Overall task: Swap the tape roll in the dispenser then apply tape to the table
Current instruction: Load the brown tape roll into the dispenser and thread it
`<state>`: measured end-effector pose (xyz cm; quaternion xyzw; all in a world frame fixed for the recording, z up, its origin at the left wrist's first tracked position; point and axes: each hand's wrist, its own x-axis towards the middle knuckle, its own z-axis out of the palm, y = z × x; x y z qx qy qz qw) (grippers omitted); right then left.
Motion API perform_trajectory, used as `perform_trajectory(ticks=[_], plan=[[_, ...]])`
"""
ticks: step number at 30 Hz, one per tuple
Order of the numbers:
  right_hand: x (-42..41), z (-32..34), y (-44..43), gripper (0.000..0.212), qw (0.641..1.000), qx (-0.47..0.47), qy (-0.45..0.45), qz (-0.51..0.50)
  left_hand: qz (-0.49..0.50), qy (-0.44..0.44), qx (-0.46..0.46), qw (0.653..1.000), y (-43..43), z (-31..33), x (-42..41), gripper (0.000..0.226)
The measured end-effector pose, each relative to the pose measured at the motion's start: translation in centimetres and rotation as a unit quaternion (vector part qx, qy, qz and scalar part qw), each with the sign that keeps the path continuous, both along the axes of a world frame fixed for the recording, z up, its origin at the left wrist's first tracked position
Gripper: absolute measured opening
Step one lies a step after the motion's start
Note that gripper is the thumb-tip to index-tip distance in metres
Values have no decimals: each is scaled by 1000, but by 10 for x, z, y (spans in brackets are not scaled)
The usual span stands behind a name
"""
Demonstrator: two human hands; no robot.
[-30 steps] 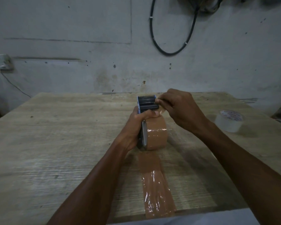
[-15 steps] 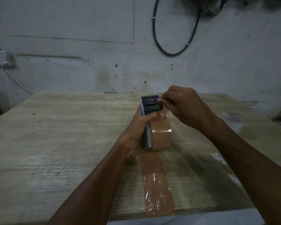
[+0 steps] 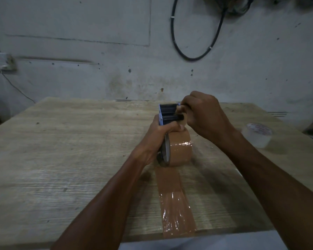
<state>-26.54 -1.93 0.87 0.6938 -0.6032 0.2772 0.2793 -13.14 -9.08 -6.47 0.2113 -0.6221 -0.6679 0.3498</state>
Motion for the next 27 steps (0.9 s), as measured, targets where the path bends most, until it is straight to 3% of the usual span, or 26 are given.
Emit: perform_trajectory(ticks=[6,10,16,19,23,27], plan=[[6,-3,-2,6,998,-18,23,-62,-8,-2,-14,1000,-1,-2,0,79],[7,-1,-2,7,997,-23,23,-63,-11,-6,-20,1000,1,1,0,70],[7,5,-5,22,998,-30,-12,-55,-17,-5,-24,1000,1,1,0,66],[10,8,-6,24,999,-12,7,-37,-27,16,6,999,-1,0,1,65],[11,8,-6,16,999,1,6,-37,-24,35,49,998,-2,1,-3,39],[12,14,-7,13,999,18,-6,-41,-27,16,62,998,-3,-1,-3,44]])
